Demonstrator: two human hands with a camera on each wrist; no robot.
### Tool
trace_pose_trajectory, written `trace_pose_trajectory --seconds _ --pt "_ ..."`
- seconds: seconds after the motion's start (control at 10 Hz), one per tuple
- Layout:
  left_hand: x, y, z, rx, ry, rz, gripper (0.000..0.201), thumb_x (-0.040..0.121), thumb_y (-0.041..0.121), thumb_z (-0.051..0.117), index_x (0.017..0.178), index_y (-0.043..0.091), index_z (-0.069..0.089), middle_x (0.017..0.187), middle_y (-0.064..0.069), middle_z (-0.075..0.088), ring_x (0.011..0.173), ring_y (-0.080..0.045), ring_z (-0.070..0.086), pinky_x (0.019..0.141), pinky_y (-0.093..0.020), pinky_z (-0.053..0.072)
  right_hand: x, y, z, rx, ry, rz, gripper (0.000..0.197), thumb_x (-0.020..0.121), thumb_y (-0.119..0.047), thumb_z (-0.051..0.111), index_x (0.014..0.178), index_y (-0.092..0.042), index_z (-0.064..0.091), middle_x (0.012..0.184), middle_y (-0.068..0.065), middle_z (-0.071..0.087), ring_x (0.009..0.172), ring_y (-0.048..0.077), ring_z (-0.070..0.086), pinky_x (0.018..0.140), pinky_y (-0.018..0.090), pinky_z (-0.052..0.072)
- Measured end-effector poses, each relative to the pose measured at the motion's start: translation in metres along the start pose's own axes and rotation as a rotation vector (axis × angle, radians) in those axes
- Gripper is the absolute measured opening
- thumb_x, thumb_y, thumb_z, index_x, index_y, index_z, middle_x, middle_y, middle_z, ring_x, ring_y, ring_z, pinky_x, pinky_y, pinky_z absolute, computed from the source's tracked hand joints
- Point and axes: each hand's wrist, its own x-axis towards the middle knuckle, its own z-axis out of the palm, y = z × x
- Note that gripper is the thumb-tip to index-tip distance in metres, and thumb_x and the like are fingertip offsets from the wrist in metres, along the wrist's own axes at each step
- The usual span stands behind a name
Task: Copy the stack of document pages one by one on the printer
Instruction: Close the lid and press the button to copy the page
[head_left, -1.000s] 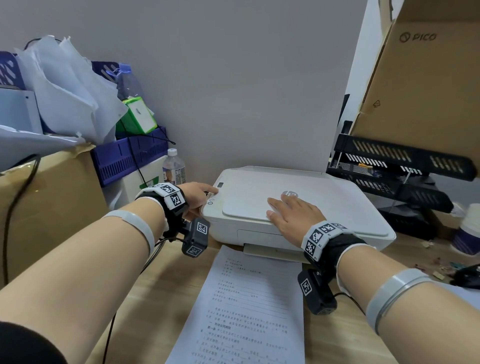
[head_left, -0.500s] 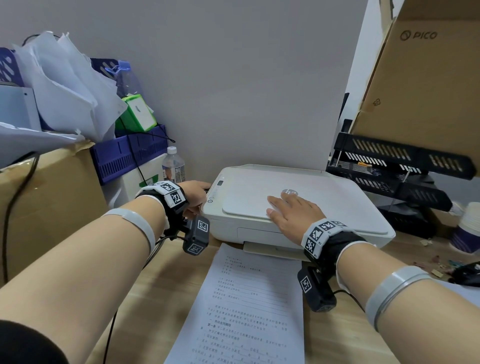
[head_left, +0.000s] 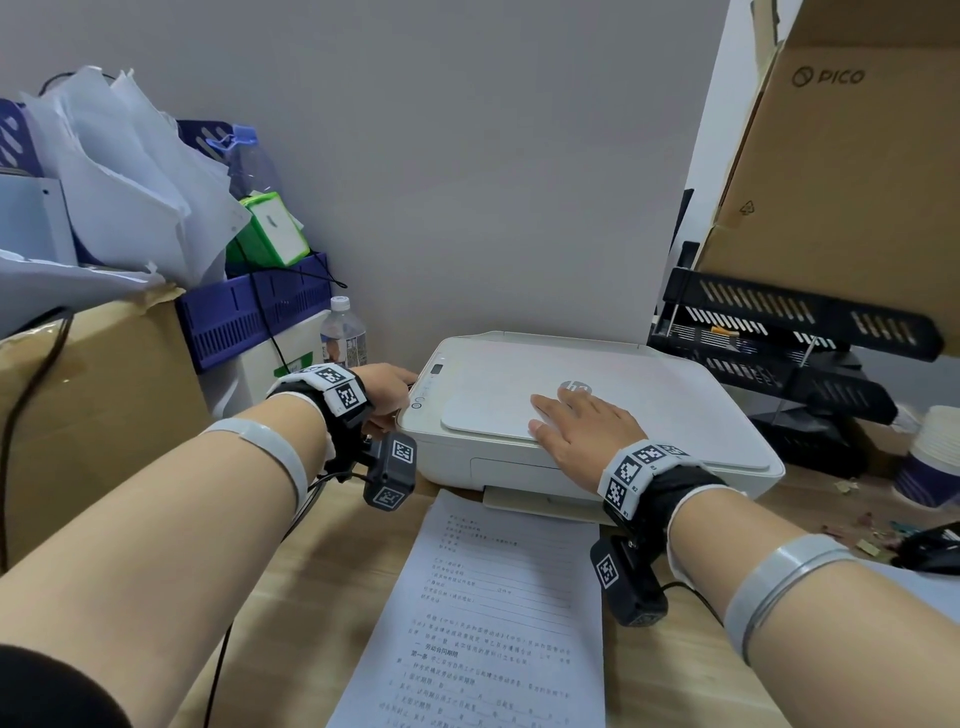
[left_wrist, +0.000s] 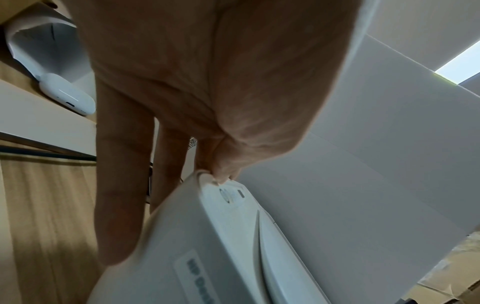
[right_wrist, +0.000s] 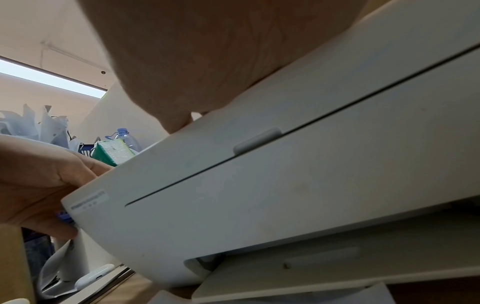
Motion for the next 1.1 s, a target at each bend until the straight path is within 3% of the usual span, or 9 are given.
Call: trace_pose_trajectory --seconds 0.1,0.2,0.3,0.4,0.7,0.9,1.0,1.1 --pt "-0.002 0.002 0.000 0.011 0.019 0.016 0.045 0.093 -0.004 0.045 0.116 0.031 0.061 0.109 -0.016 0.072 0.088 -0.031 0.065 0.078 -0.041 0.053 0.001 0.000 0.000 -0.002 -0.002 -0.002 0.056 0.101 -0.056 0.015 0.152 -0.036 0.021 0.163 0.002 0.017 0.150 0.021 0.016 0.120 0.043 0.014" --pt "-0.003 0.005 0.000 0.028 0.028 0.034 0.045 0.094 -0.004 0.047 0.120 0.031 0.058 0.109 -0.014 0.073 0.089 -0.031 0.067 0.080 -0.043 0.056 0.000 0.000 0.000 -0.001 -0.005 -0.001 0.056 0.101 -0.056 0.015 0.152 -0.036 0.021 0.163 0.002 0.017 0.150 0.021 0.016 0.120 0.043 0.013" --pt "-0.007 0.006 0.000 0.066 0.023 0.036 0.042 0.096 -0.002 0.046 0.118 0.032 0.054 0.105 -0.010 0.072 0.087 -0.028 0.067 0.062 -0.032 0.054 0.000 0.000 -0.001 -0.003 -0.007 -0.001 0.056 0.101 -0.056 0.015 0.153 -0.036 0.020 0.164 0.002 0.017 0.150 0.021 0.016 0.120 0.042 0.013" --pt "-0.009 0.007 0.000 0.097 0.017 0.041 0.045 0.095 -0.003 0.045 0.122 0.031 0.056 0.114 -0.016 0.071 0.084 -0.029 0.063 0.058 -0.028 0.050 0.000 0.000 -0.001 -0.007 -0.007 -0.001 0.056 0.101 -0.056 0.015 0.153 -0.036 0.020 0.163 0.002 0.017 0.150 0.021 0.016 0.120 0.042 0.013" --pt "-0.010 0.007 0.000 0.094 0.020 0.034 0.043 0.095 -0.003 0.045 0.118 0.032 0.056 0.100 -0.010 0.071 0.083 -0.028 0.064 0.058 -0.028 0.049 0.001 0.000 0.000 -0.002 -0.014 0.001 0.056 0.100 -0.057 0.015 0.153 -0.036 0.020 0.164 0.002 0.016 0.150 0.021 0.016 0.120 0.042 0.013" --pt "-0.013 0.009 0.001 0.097 0.027 0.030 0.043 0.095 -0.002 0.048 0.118 0.034 0.053 0.109 -0.011 0.071 0.086 -0.028 0.065 0.059 -0.030 0.052 0.001 0.000 -0.002 0.004 -0.018 0.000 0.056 0.101 -0.056 0.015 0.153 -0.036 0.019 0.164 0.002 0.016 0.150 0.021 0.015 0.120 0.042 0.012" --pt "-0.015 0.010 0.001 0.106 0.031 0.034 0.042 0.096 -0.001 0.048 0.117 0.035 0.052 0.096 -0.005 0.069 0.079 -0.026 0.065 0.054 -0.027 0.052 0.000 0.001 -0.001 0.006 -0.018 0.003 0.056 0.101 -0.056 0.015 0.153 -0.036 0.020 0.164 0.002 0.016 0.150 0.021 0.015 0.120 0.043 0.012" --pt "-0.014 0.009 0.001 0.110 0.017 0.030 0.045 0.096 -0.003 0.045 0.125 0.030 0.056 0.106 -0.013 0.071 0.082 -0.027 0.063 0.059 -0.028 0.050 0.002 0.001 0.001 0.001 -0.008 0.001 0.056 0.101 -0.056 0.015 0.152 -0.036 0.021 0.163 0.002 0.017 0.150 0.021 0.016 0.120 0.043 0.013"
